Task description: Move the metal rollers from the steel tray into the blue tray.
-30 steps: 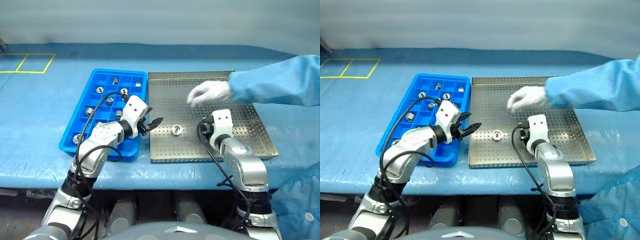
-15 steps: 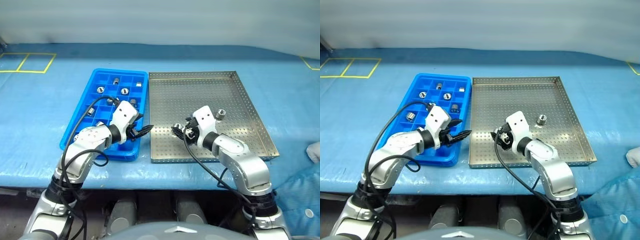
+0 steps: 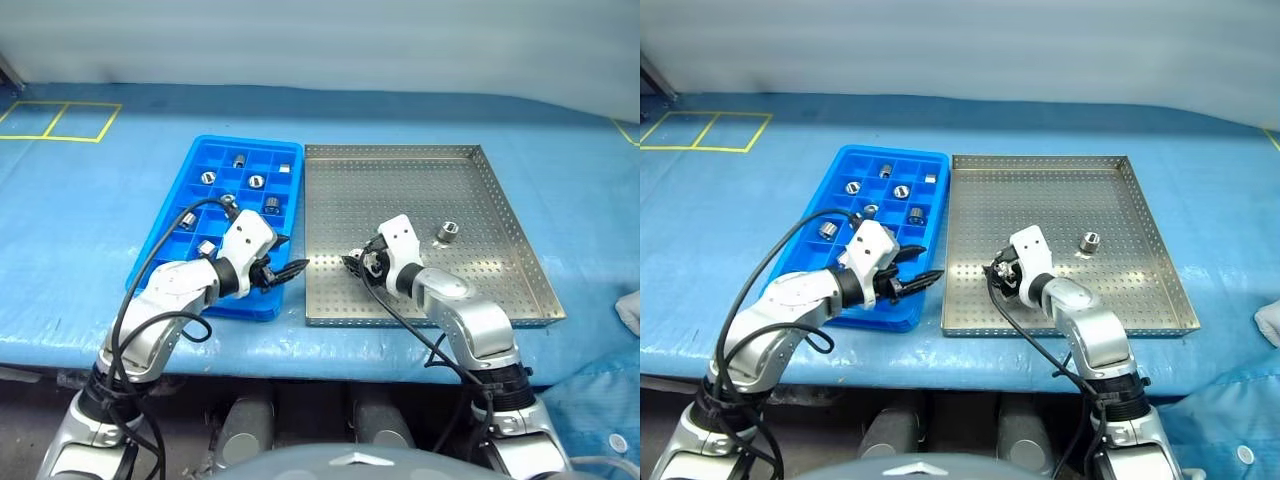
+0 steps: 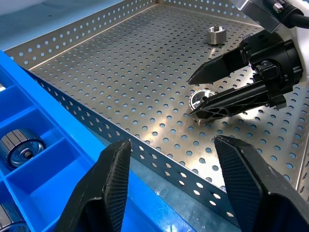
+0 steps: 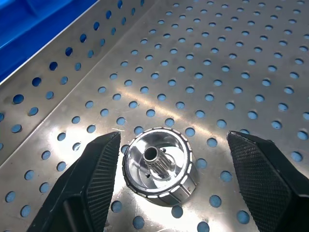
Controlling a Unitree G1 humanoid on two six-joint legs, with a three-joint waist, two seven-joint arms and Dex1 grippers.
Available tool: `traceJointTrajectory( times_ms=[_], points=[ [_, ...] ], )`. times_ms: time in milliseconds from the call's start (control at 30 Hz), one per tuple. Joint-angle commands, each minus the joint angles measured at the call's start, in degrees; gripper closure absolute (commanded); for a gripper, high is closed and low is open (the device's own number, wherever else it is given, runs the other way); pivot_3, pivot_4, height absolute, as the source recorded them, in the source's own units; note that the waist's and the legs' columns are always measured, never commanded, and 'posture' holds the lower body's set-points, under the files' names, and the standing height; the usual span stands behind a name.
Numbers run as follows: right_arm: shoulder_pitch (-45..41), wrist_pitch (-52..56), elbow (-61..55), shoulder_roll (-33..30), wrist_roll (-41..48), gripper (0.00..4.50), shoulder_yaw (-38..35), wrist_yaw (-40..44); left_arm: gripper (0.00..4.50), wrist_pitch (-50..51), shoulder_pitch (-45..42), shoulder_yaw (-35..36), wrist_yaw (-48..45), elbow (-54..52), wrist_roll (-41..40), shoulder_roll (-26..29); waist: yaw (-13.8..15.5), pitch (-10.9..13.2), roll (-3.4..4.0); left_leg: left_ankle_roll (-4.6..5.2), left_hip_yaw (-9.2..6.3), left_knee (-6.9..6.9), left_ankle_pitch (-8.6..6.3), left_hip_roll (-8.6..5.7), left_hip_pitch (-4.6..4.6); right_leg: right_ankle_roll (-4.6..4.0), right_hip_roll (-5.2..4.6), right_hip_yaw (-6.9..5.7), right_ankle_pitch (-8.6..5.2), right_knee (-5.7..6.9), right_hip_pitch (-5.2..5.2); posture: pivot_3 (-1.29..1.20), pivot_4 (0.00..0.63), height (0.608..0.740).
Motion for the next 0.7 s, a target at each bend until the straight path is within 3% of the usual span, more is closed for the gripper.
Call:
traceJointTrajectory(
  times_ms=[33, 200, 433, 700],
  points=[
    [0.1, -0.4, -0.8, 0.2, 0.1, 1.16, -0.1, -0.5, 1.51, 0.0, 0.2, 2.2, 0.8, -2.9, -0.4, 0.6, 0.1, 0.0, 0.00, 0.00, 0.00, 0.00, 0.00, 0.00, 0.00, 0.00, 0.00, 0.00, 0.00, 0.00, 0.00, 0.07, 0.150, 0.740],
    [-0.1, -0.6, -2.7, -0.8, -0.3, 2.61, 0.5, -0.4, 1.51, 0.5, 1.0, 3.8, 1.4, -3.8, -1.0, 0.7, 0.2, 0.0, 0.00, 0.00, 0.00, 0.00, 0.00, 0.00, 0.00, 0.00, 0.00, -0.01, 0.00, 0.00, 0.00, 0.08, 0.150, 0.740],
    [-3.3, -1.1, -6.0, -0.4, -0.5, 2.64, 2.3, -0.4, 1.51, 2.1, 2.5, 10.3, 4.0, -5.9, -1.4, 0.9, 0.2, 0.0, 0.00, 0.00, 0.00, -0.01, 0.00, 0.00, 0.00, 0.00, 0.00, -0.01, 0.00, 0.00, -0.01, 0.10, 0.150, 0.740],
    [-11.5, -1.5, -5.7, 6.9, 0.6, 2.64, 9.5, 1.2, 1.51, 5.2, 7.0, 21.7, 5.9, -8.2, -1.2, 6.5, 0.4, 0.0, 0.00, -0.01, -0.02, -0.14, 0.00, 0.10, 0.04, -0.11, 0.07, -0.07, -0.02, 0.00, -0.05, 0.14, 0.150, 0.740]
  ],
)
